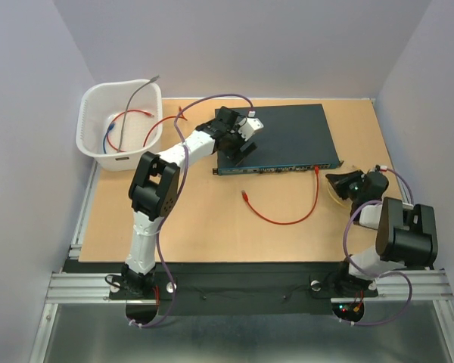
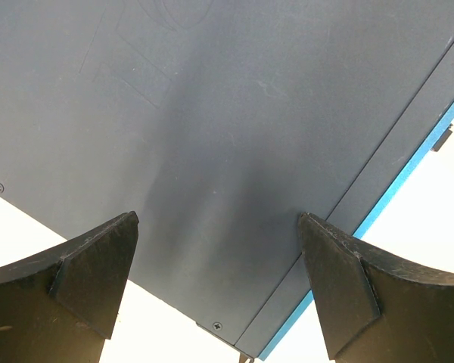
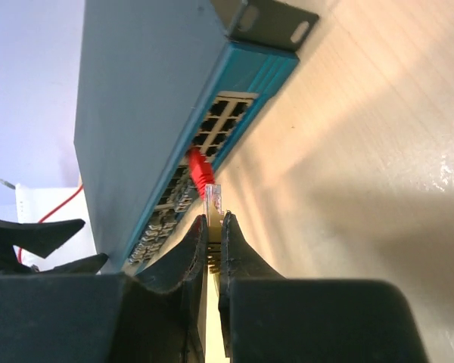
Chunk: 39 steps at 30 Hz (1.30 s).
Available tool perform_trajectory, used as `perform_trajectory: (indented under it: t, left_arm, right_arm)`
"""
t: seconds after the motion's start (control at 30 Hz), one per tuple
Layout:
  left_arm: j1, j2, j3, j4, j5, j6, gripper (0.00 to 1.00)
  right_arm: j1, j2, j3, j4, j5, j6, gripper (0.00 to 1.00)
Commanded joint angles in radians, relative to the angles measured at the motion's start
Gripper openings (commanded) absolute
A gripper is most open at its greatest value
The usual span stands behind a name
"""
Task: Pull the plug from the switch port
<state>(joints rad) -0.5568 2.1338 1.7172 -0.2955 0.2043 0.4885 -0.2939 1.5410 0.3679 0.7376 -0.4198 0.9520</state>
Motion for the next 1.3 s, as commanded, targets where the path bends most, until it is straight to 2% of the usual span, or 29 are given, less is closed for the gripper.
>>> perform_trajectory:
  t: [0.0, 0.2, 0.3, 0.37, 0.5, 0.63, 0.83, 1.0, 1.27]
  left_arm:
    - [-0.011, -0.071, 0.03, -0.001, 0.0, 0.009, 0.99]
    - [-0.014, -0.153, 0.168, -0.194, 0.174, 0.005, 0.99]
    - [-0.014, -0.231, 0.226, -0.277, 0.28, -0.007, 0.99]
    - [-0.014, -0.278, 0.269, -0.32, 0.336, -0.027, 0.99]
    - [-0.014, -0.354, 0.298, -0.33, 0.377, -0.102, 0.99]
    - [-0.014, -0.413, 0.305, -0.315, 0.423, -0.149, 0.99]
    - [-0.012, -0.474, 0.263, -0.205, 0.428, -0.244, 0.99]
    - [-0.005, -0.489, 0.182, -0.107, 0.342, -0.3, 0.99]
    - [-0.002, -0.483, 0.182, -0.067, 0.34, -0.303, 0.99]
  right_arm:
    - [-0.002, -0.146, 0.009, -0.104, 0.087, -0.055, 0.01]
    - [0.051, -0.369, 0.123, -0.208, 0.137, -0.052, 0.0]
    - [0.239, -0.447, 0.224, -0.184, 0.267, -0.062, 0.0]
    - [0.292, -0.446, 0.273, -0.123, 0.321, -0.033, 0.01]
    - [0.441, -0.358, 0.373, 0.057, 0.374, 0.022, 0.01]
    - [0.563, -0.228, 0.517, 0.134, 0.409, 0.019, 0.0]
    - [0.714, -0.067, 0.721, 0.233, 0.472, 0.002, 0.0]
    - [0.768, 0.017, 0.831, 0.292, 0.452, 0.048, 0.0]
    - [0.811, 0.088, 0.881, 0.325, 0.449, 0.108, 0.0]
